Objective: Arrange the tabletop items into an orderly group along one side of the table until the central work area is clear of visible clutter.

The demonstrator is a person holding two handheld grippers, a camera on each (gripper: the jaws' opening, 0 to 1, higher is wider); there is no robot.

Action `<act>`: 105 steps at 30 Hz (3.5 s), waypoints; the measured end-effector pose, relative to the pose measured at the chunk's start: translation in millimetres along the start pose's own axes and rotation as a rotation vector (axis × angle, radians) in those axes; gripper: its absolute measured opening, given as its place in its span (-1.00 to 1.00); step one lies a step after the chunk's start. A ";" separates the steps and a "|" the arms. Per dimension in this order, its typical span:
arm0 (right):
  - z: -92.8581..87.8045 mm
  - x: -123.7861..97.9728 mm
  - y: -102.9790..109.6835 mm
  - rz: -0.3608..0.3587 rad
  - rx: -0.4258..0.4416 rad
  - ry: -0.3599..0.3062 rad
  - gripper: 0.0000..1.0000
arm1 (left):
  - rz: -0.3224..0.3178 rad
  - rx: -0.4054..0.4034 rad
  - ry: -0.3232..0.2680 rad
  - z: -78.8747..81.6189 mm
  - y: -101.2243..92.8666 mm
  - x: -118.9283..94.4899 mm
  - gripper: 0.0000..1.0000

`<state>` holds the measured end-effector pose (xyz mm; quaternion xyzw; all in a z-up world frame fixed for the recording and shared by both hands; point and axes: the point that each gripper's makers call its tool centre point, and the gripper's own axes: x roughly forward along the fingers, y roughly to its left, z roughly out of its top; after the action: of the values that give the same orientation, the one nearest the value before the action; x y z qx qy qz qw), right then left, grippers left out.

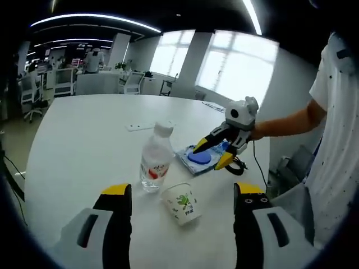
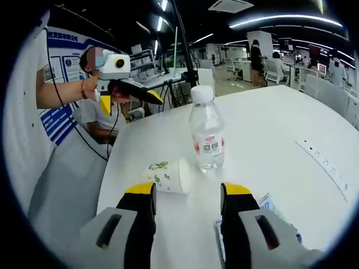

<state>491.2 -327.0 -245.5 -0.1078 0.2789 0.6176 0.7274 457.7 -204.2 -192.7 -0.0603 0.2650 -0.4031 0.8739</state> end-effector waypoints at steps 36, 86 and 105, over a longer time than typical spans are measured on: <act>-18.1 62.8 24.4 0.368 0.031 0.113 -0.73 | 0.021 -0.085 0.044 -38.2 2.4 1.5 0.48; 27.9 -41.8 20.1 0.146 -0.313 0.373 -1.00 | -0.035 -0.012 -0.045 -19.1 -31.4 -8.1 0.43; 19.4 -31.9 -13.7 0.152 -0.803 0.699 -1.00 | -0.008 -0.031 -0.073 -25.8 -28.7 -23.5 0.43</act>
<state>507.0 -346.9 -215.0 -0.5562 0.2532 0.6538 0.4461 412.6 -203.2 -195.8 -0.0894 0.2386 -0.3999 0.8804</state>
